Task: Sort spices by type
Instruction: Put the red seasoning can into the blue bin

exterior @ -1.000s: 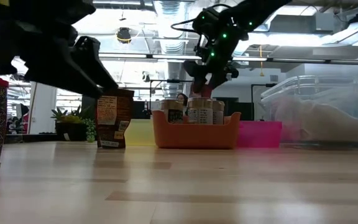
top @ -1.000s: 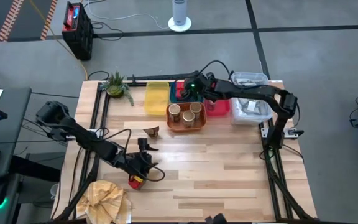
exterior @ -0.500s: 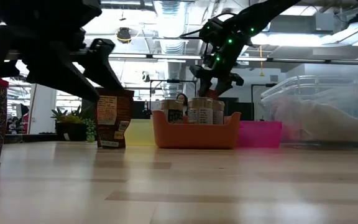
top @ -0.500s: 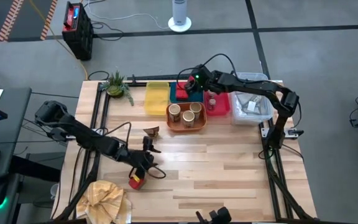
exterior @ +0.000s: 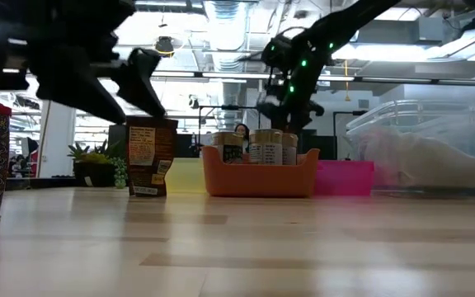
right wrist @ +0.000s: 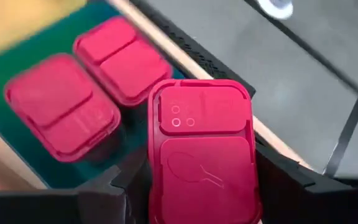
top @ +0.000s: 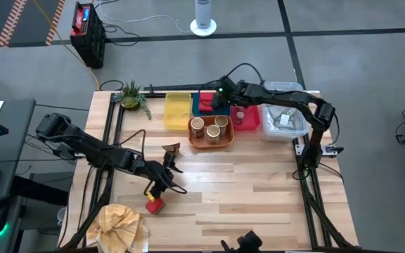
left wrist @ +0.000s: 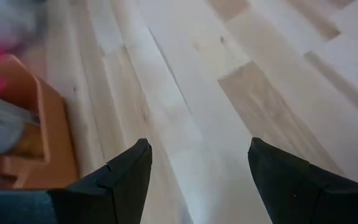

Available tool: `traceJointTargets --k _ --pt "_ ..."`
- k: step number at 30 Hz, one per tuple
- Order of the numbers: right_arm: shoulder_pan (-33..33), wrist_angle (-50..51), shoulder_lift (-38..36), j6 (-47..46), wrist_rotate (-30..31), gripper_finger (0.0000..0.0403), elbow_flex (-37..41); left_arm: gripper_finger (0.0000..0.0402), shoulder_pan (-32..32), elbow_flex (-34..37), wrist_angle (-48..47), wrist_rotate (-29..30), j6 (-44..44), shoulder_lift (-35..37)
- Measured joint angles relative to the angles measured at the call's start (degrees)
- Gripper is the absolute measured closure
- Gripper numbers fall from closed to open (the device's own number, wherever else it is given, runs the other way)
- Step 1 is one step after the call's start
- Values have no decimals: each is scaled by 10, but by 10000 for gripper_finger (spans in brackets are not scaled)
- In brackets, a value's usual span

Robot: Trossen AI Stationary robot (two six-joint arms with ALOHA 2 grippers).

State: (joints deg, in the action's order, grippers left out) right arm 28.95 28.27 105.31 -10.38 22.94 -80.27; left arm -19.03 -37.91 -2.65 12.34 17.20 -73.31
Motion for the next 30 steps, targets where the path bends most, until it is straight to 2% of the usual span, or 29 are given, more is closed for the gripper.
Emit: traceJointTargets --k 6,15,23,30 --pt "-13 -45 30 145 -3 160 0 149 0 0 -56 -18 8 122" --pt "-5 -84 44 253 -12 157 -2 149 0 0 -142 -19 -48 285" --pt "13 -74 44 253 -64 155 -1 149 -3 0 -185 -19 -75 313" --pt "16 -74 45 257 -70 146 -1 149 -5 0 -199 -19 -80 310"
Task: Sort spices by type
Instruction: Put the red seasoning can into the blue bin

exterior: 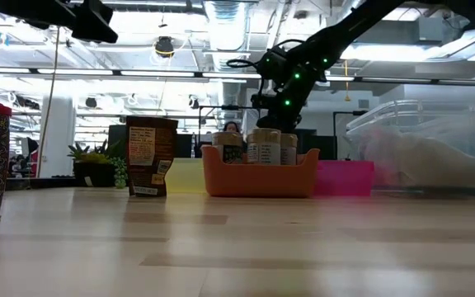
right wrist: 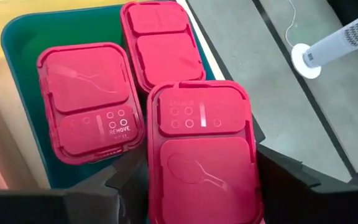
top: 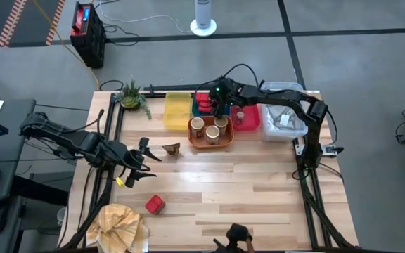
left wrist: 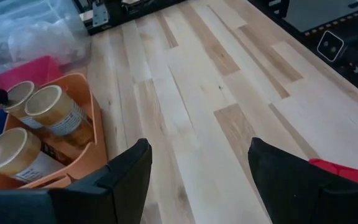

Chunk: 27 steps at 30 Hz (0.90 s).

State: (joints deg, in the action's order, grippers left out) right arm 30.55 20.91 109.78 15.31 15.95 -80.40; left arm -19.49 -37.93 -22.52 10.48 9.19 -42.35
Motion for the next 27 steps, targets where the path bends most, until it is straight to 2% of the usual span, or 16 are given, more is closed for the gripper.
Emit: traceJointTargets --k 10,19,23,27 --pt "19 -1 0 -2 -12 107 1 149 0 0 -1 0 -2 0" --pt "12 0 -18 -1 -11 103 3 149 0 0 -1 0 -1 0" --pt "-12 -3 -66 -15 -8 103 3 149 0 0 -9 0 -12 0" --pt "-76 -2 -115 -16 -9 103 2 149 0 0 -25 0 -23 0"
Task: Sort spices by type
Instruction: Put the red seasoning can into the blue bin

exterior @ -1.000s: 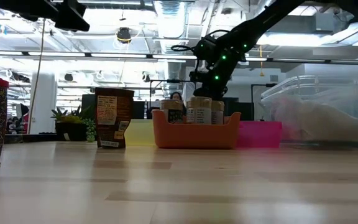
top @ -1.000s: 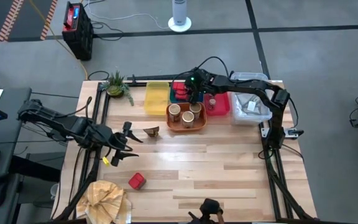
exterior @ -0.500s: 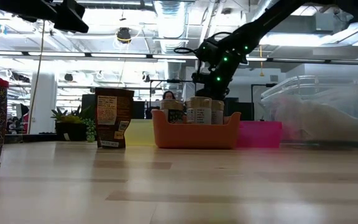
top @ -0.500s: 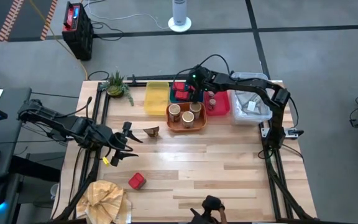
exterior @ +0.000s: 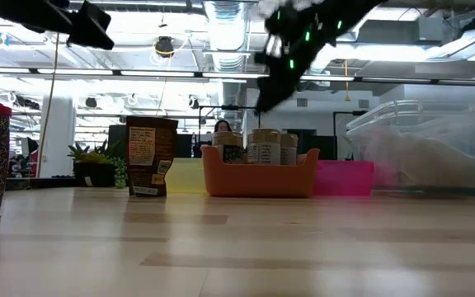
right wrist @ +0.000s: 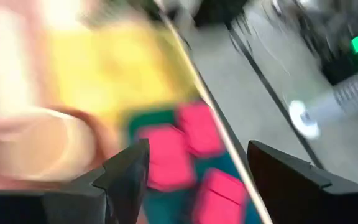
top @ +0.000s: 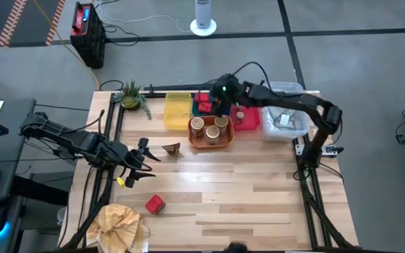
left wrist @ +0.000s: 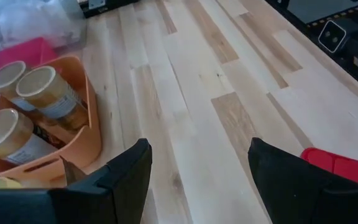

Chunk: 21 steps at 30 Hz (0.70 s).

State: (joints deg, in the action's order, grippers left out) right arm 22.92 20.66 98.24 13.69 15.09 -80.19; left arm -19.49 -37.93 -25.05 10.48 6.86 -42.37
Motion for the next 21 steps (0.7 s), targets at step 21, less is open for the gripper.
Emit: traceJointTargets --k 21 --pt "-351 -56 48 -113 94 103 -1 149 -82 -2 -9 -125 -279 -34"
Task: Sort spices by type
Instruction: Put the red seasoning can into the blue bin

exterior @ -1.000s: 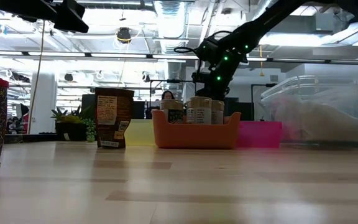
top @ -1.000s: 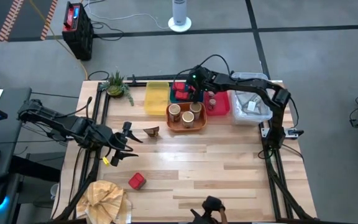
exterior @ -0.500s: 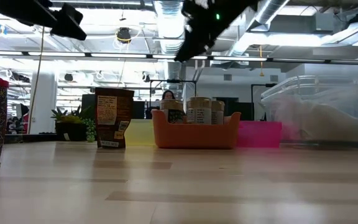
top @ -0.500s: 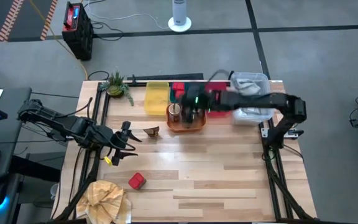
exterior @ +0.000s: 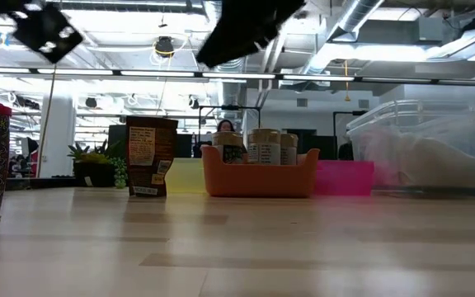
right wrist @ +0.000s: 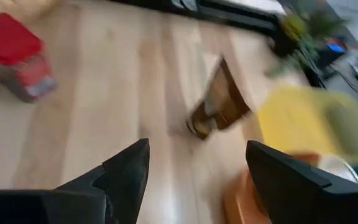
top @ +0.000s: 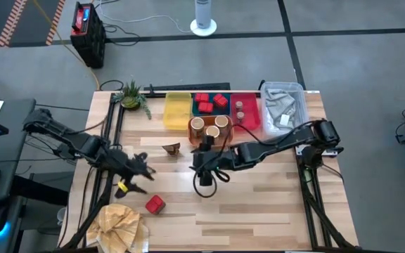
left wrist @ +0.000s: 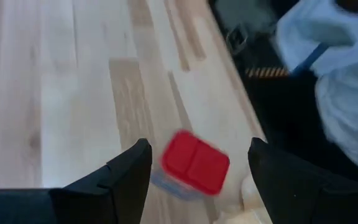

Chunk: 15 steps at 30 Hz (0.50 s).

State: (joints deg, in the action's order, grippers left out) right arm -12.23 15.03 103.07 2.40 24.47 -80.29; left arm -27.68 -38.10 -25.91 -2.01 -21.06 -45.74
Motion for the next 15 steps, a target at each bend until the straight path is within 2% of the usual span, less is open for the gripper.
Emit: traceJointTargets --k 6,10,15 --pt "-6 68 0 -58 102 103 0 149 -94 -46 -26 97 -62 -96" --pt "-3 87 0 -74 132 103 0 149 -131 -71 -23 126 -57 -166" --pt "-4 86 -1 -71 158 103 0 149 -139 -74 -12 133 -56 -252"
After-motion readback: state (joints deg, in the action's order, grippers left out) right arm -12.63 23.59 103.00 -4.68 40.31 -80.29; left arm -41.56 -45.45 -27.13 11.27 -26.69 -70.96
